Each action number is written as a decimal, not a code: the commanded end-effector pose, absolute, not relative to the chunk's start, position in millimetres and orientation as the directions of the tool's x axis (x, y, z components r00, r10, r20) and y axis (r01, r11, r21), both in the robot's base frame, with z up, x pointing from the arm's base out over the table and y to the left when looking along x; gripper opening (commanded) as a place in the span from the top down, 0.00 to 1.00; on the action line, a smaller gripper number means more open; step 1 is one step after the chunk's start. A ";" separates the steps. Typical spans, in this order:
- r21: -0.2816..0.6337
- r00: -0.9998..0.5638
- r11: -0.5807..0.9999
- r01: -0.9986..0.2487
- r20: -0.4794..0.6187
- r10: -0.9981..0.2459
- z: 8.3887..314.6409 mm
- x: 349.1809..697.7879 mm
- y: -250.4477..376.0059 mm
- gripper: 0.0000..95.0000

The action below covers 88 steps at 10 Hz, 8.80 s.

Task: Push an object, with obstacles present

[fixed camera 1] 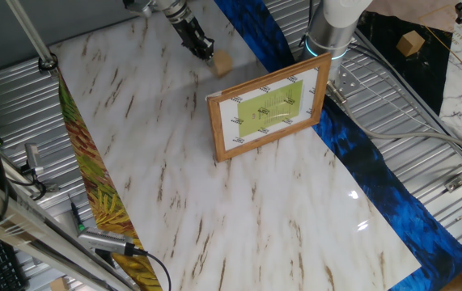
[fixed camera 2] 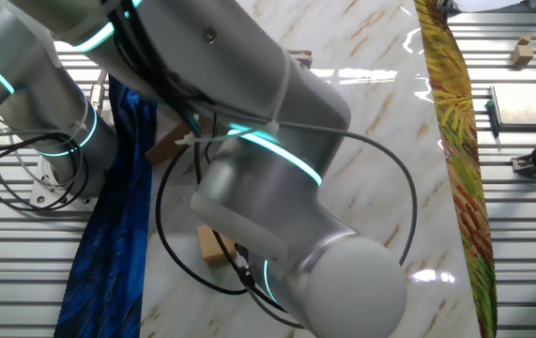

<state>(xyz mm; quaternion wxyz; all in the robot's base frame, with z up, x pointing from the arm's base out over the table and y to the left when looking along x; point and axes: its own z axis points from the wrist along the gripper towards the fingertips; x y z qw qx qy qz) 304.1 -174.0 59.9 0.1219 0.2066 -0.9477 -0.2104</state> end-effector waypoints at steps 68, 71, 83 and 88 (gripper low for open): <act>0.560 -0.820 0.787 -0.258 0.303 -0.485 73.1 298.9 -182.1 1.00; 0.559 -0.823 0.789 -0.254 0.304 -0.480 71.2 301.7 -177.5 1.00; 0.519 -0.854 0.810 -0.272 0.257 -0.451 77.7 301.1 -178.4 1.00; 0.510 -0.867 0.813 -0.282 0.227 -0.443 81.3 296.6 -185.8 1.00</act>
